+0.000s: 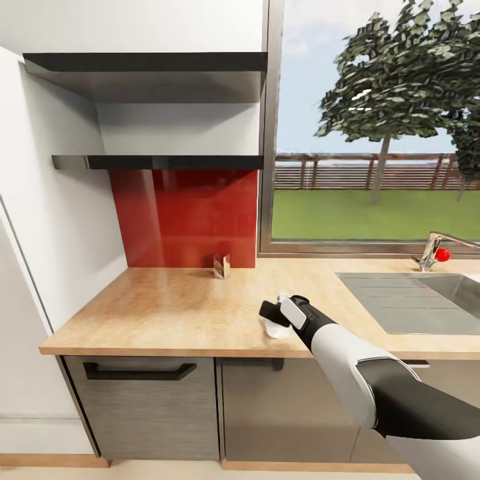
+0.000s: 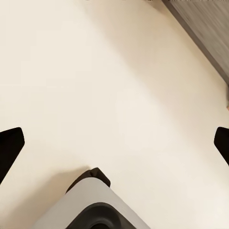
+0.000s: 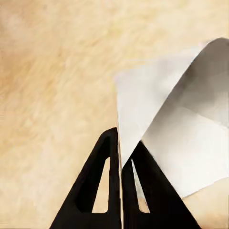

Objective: Set up a coffee station on the kitchen countertop: keep the coffee maker on the countertop, move the bottle of coffee from the kitchen shelf to the counter next to the coffee maker, place a paper coffee filter on top of the coffee maker, put the saucer next to the coffee maker with the coffee cup on the saucer, and place the electric kettle next to the coffee maker.

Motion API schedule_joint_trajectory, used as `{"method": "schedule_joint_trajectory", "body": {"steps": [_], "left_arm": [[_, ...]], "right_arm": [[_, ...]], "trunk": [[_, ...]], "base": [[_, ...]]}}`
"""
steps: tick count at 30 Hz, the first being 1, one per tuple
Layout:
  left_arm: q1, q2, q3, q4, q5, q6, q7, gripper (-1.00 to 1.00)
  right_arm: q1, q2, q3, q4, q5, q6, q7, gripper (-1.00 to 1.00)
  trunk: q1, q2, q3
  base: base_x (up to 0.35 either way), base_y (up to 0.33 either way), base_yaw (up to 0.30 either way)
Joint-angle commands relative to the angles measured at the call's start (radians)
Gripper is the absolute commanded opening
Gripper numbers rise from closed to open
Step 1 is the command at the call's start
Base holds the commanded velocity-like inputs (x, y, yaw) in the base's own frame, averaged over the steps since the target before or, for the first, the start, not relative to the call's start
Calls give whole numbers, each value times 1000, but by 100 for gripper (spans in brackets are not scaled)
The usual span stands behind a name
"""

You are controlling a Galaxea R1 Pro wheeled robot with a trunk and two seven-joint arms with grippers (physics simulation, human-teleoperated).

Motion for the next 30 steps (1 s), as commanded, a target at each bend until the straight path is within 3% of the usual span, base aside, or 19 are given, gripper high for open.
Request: {"method": "schedule_joint_trajectory", "body": {"steps": [1, 30], "left_arm": [[0, 0, -8, -1, 11, -3, -2, 100], [0, 0, -9, -1, 11, -5, -1, 100]], "right_arm": [[0, 0, 2, -2, -10, 4, -5, -100], [0, 0, 2, -2, -9, 7, 1, -100]], "trunk": [[0, -1, -1], [0, -1, -1]], "base": [[0, 0, 0], [0, 0, 0]]}}
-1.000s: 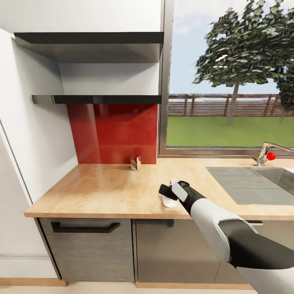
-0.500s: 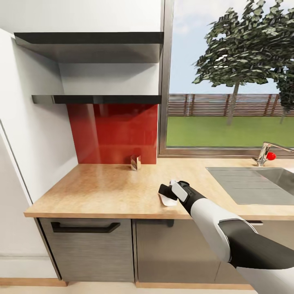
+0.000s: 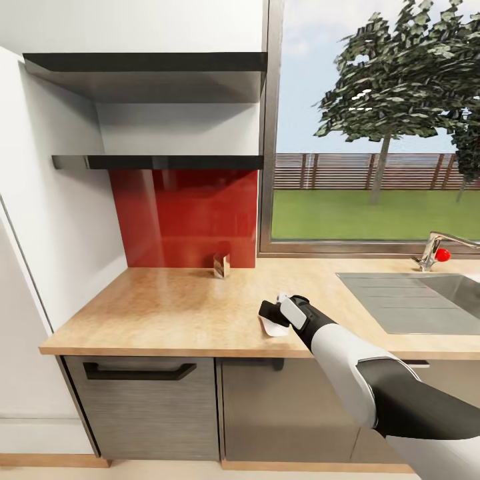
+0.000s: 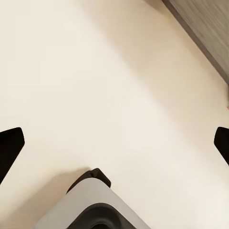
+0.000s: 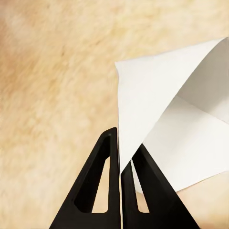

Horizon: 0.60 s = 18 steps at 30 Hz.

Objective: Set up a coffee station on the kitchen countertop: keep the coffee maker on the countertop, move the bottle of coffee from the kitchen shelf to the counter next to the coffee maker, place a paper coffee filter on top of the coffee maker, put the saucer next to the coffee maker with the coffee cup on the saucer, and place the electric kettle next to the coffee maker.

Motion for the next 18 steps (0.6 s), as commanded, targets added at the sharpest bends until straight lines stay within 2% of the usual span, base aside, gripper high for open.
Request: {"method": "schedule_joint_trajectory", "body": {"steps": [1, 5, 18], "left_arm": [[0, 0, -9, -1, 10, -2, -2, 100], [0, 0, -9, -1, 10, -2, -2, 100], [0, 0, -9, -1, 10, -1, 13, 100]], "right_arm": [[0, 0, 3, -2, -9, 4, -8, -100], [0, 0, 3, -2, -9, 4, -8, -100], [0, 0, 3, -2, -8, 3, -8, -100]], "trunk": [[0, -1, -1], [0, -1, -1], [-50, 90, 40]], "base": [[0, 0, 0], [0, 0, 0], [0, 0, 0]]}}
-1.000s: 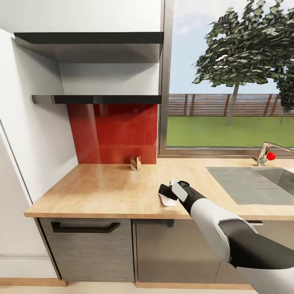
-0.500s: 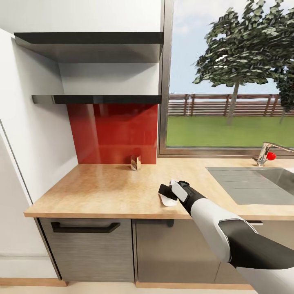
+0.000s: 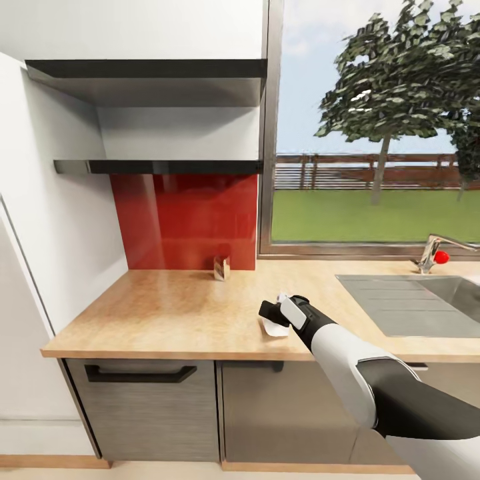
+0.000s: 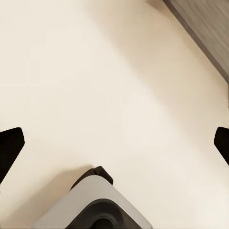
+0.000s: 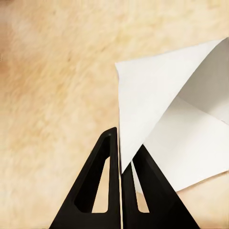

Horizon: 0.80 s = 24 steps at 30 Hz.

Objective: Set up a coffee station on the kitchen countertop: keep the coffee maker on the countertop, move the bottle of coffee from the kitchen shelf to the counter next to the coffee maker, place a paper coffee filter on top of the coffee maker, put the saucer next to the coffee maker with the coffee cup on the saucer, and place the electric kettle next to the coffee maker.

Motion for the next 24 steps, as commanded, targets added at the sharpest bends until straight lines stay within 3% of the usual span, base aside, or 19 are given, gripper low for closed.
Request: {"method": "schedule_joint_trajectory", "body": {"steps": [1, 24], "left_arm": [[0, 0, -8, -1, 10, -2, 1, 100], [0, -1, -8, -1, 10, -1, 8, 100]], "right_arm": [[0, 0, 3, -2, -10, 4, -8, -100], [0, 0, 3, -26, -11, -7, -7, -100]], "trunk": [[-4, 6, 2], [-92, 167, 74]], "base": [[0, 0, 0], [0, 0, 0]]}}
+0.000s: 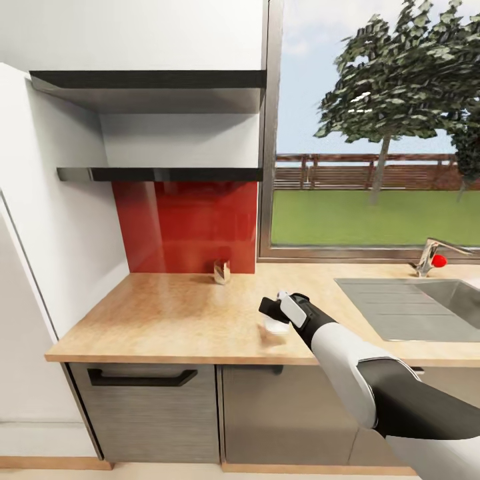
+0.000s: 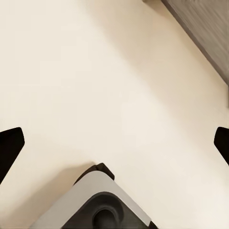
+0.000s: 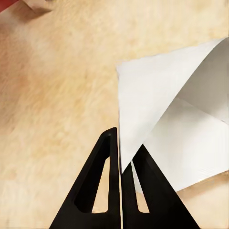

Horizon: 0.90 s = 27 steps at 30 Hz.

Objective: Set up a coffee station on the kitchen countertop: keep the coffee maker on the countertop, move the bottle of coffee from the kitchen shelf to the counter next to the coffee maker, place a paper coffee filter on top of the coffee maker, put the saucer next to the coffee maker with the coffee cup on the saucer, and place the electric kettle next to the coffee maker.

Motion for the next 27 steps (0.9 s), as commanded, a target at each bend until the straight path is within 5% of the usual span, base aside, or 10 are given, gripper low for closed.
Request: {"method": "schedule_joint_trajectory", "body": {"steps": [1, 27], "left_arm": [[0, 0, -8, -1, 11, -2, -2, 100], [0, -7, -8, -1, -41, -3, 41, 100]], "right_arm": [[0, 0, 3, -7, -10, 4, -8, -100], [0, 0, 14, -81, 2, -8, -5, -100]], "trunk": [[-4, 6, 2], [-103, 188, 83]], "base": [[0, 0, 0], [0, 0, 0]]}}
